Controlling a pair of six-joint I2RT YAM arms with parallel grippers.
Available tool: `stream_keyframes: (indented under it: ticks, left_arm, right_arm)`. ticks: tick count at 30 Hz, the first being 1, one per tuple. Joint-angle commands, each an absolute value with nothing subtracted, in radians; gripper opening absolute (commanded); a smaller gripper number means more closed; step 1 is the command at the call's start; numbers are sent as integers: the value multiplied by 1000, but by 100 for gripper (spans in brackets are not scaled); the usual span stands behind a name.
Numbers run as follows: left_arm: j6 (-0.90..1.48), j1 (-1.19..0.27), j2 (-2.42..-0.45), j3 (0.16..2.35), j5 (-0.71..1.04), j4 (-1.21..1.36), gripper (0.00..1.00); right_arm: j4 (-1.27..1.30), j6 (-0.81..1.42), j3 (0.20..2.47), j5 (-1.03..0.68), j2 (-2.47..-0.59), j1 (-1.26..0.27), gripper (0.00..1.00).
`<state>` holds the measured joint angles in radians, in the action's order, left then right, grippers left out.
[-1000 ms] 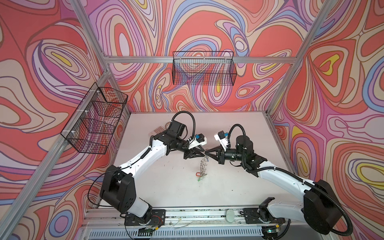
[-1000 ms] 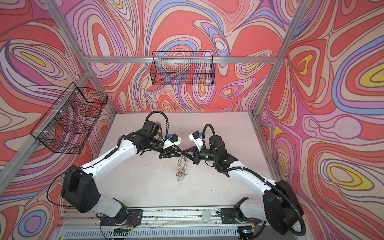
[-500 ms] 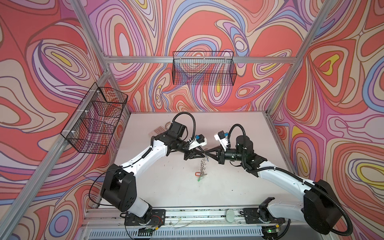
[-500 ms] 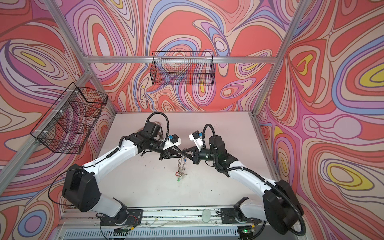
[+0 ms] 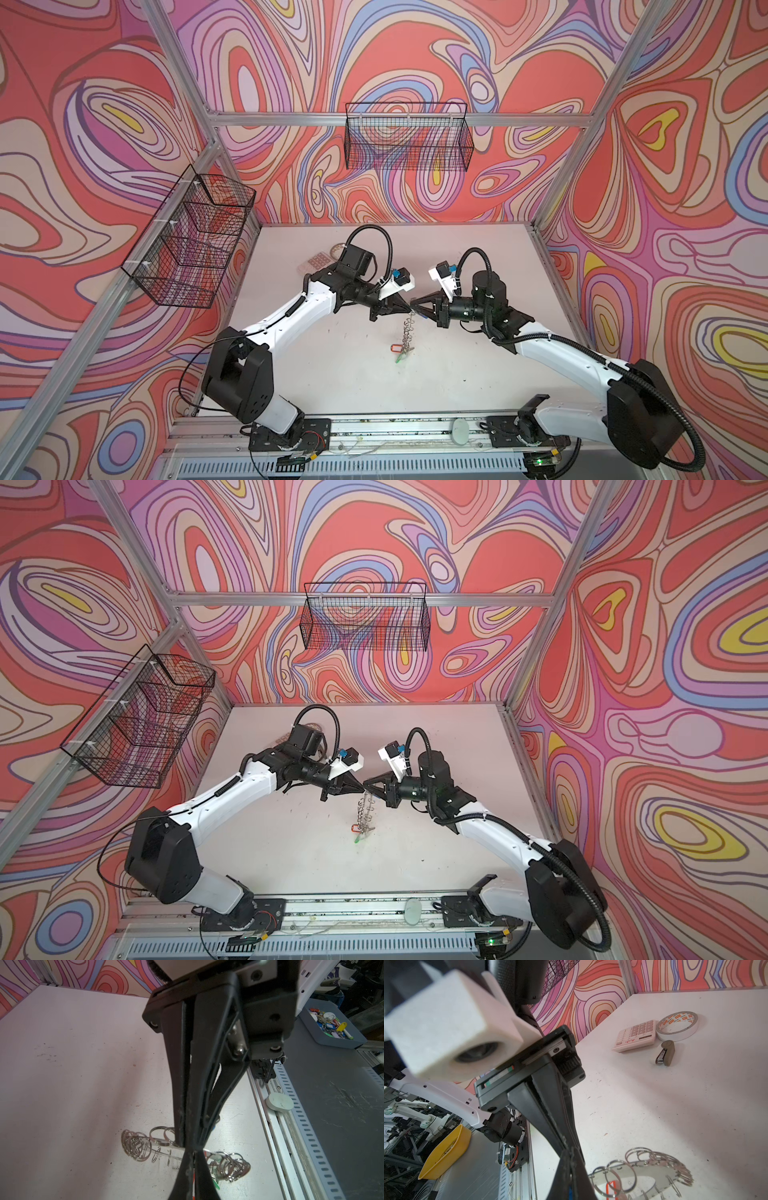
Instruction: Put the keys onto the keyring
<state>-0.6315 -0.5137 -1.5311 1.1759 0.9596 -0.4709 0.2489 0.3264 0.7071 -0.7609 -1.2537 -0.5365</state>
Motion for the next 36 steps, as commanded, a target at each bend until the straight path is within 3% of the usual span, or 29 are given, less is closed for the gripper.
stream_keyframes:
  ticks: [1,25,36]
  left_arm:
    - [-529,-514,-1498,1143,887,-403,0]
    - [-232,-513,-1276,1080,737,-444,0]
    - [4,-514,-1234,1092,679,-296,0]
  right_arm:
    - [263,317,716,-770,-1224,-543,0]
    - [183,324,671,-681,-1118,-540,0]
    - [235,370,604,-685,-1125,-542,0]
